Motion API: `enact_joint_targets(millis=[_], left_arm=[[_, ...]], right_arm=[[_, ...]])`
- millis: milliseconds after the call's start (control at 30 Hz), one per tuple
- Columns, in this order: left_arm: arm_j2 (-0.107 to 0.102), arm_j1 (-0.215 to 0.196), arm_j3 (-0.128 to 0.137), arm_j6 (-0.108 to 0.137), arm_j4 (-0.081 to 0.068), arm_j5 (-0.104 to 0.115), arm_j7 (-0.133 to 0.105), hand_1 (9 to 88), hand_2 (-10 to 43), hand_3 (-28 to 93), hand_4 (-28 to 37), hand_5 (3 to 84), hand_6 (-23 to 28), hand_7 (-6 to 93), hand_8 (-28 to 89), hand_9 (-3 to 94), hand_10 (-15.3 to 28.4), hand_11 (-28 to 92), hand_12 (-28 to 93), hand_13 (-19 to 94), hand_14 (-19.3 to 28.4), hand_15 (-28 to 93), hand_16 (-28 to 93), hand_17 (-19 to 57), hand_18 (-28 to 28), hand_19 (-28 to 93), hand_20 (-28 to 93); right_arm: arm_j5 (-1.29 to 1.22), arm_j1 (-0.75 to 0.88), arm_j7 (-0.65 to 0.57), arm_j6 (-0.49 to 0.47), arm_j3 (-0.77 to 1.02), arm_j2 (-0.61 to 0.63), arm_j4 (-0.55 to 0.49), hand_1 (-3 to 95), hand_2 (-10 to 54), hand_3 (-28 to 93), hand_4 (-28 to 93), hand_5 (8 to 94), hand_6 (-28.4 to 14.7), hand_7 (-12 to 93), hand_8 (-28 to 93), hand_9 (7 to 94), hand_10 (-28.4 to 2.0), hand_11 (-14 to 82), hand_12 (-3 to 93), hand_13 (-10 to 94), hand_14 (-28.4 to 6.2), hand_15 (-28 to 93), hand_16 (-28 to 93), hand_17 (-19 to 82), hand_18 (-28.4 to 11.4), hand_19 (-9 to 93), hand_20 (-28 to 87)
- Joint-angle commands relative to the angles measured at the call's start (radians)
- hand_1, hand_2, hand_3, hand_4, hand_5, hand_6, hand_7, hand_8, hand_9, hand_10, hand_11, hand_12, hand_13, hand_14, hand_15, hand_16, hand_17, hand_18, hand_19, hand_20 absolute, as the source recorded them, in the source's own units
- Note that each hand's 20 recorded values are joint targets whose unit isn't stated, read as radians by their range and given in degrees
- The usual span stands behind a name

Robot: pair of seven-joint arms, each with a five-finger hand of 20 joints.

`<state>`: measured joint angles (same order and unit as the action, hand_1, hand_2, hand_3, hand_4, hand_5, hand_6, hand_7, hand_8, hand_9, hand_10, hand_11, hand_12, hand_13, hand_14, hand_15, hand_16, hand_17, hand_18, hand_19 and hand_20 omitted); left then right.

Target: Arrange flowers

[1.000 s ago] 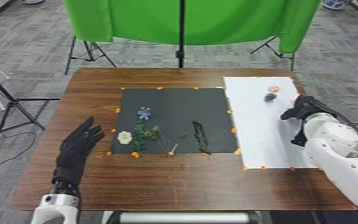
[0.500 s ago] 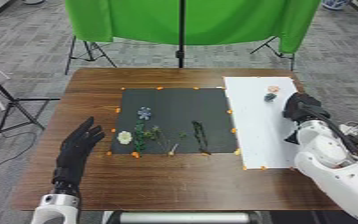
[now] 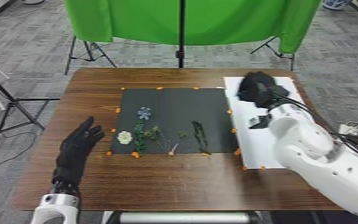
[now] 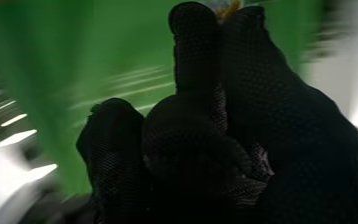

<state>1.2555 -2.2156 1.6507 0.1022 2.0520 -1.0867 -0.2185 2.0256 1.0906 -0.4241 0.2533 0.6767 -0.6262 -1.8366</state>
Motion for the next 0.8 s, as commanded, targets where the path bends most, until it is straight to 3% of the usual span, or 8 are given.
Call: enact_joint_targets(millis=[33,100,167,333,367,433,500,800], left_arm=[[-0.003,0.013,-0.021,0.018,-0.020,0.006,-0.007,25.6,-5.2,64,-19.8,33.4,8.0,1.7,-3,35.0,14.0,13,13,26,18.2,19,0,1.4,14.1,10,16],[-0.006,0.014,-0.025,0.018,-0.021,0.011,-0.010,24.6,-4.4,64,-20.8,33.6,8.1,1.6,-3,35.0,14.1,13,13,26,18.2,19,0,1.4,14.1,10,16],[-0.010,0.026,-0.033,0.026,-0.028,0.041,-0.014,21.8,-1.3,64,-24.0,33.8,8.1,1.5,-3,35.0,14.1,13,13,26,18.2,19,0,1.4,14.1,10,16],[-0.020,0.036,-0.056,0.108,-0.021,0.083,-0.011,17.2,15.7,57,-28.2,35.1,8.1,2.0,-4,36.2,14.4,13,12,27,18.5,20,0,1.7,14.0,10,16],[-0.021,0.045,-0.059,0.114,-0.029,0.092,-0.019,18.5,21.8,51,-28.3,35.7,8.1,2.3,-4,36.8,14.6,14,11,27,18.5,20,0,1.8,13.9,11,17],[-0.022,0.034,-0.058,0.128,-0.021,0.097,-0.024,19.8,25.6,47,-28.3,36.3,8.2,2.6,-5,37.7,15.0,14,11,27,18.4,21,-1,2.0,13.7,11,16],[-0.022,0.018,-0.057,0.133,-0.014,0.100,-0.040,21.6,27.6,47,-28.3,37.1,8.5,3.0,-5,38.1,15.1,15,10,28,18.4,22,-1,2.3,13.5,12,16],[-0.022,0.022,-0.058,0.128,-0.016,0.102,-0.039,25.7,33.3,44,-28.3,37.9,8.7,3.6,-5,39.2,15.4,15,10,28,18.5,23,-2,3.1,13.3,12,17]], right_arm=[[-0.008,-0.300,0.128,-0.087,-0.327,-0.246,0.031,61.6,-9.5,58,-19,81.9,2.0,20,8,93.6,-7.7,8.0,34.3,94,0.2,62,30,70,-9.5,93,60],[-0.011,-0.326,0.133,-0.092,-0.373,-0.285,0.041,61.6,-9.5,58,-19,81.7,2.0,20,8,93.6,-7.6,7.5,34.8,94,0.2,61,31,69,-9.4,93,60],[-0.003,-0.346,0.148,-0.105,-0.401,-0.320,0.066,61.4,-9.5,58,-19,81.6,2.0,20,8,93.5,-7.7,7.1,34.9,94,0.2,61,31,69,-9.5,93,60],[-0.001,-0.368,0.158,-0.139,-0.456,-0.365,0.103,61.0,-9.5,58,-19,81.3,2.3,21,8,93.4,-7.5,6.5,35.2,94,0.2,61,31,69,-9.3,93,61],[-0.005,-0.371,0.164,-0.149,-0.460,-0.378,0.121,60.9,-9.5,58,-19,81.2,2.4,21,8,93.2,-7.4,6.3,35.2,94,0.2,61,31,69,-9.2,93,61],[-0.002,-0.375,0.160,-0.154,-0.477,-0.388,0.131,60.8,-9.5,58,-19,80.9,2.5,21,8,92.9,-7.4,6.0,35.3,94,0.2,61,32,69,-9.4,93,61],[0.004,-0.374,0.151,-0.154,-0.491,-0.397,0.137,60.7,-9.5,58,-19,80.7,2.5,21,8,92.6,-7.5,5.8,35.3,94,0.2,61,32,69,-9.4,93,61],[0.033,-0.369,0.139,-0.168,-0.502,-0.448,0.236,59.8,-9.5,59,-19,79.0,3.2,22,6,90.0,-8.6,5.0,35.2,94,0.2,60,33,68,-9.6,93,62]])
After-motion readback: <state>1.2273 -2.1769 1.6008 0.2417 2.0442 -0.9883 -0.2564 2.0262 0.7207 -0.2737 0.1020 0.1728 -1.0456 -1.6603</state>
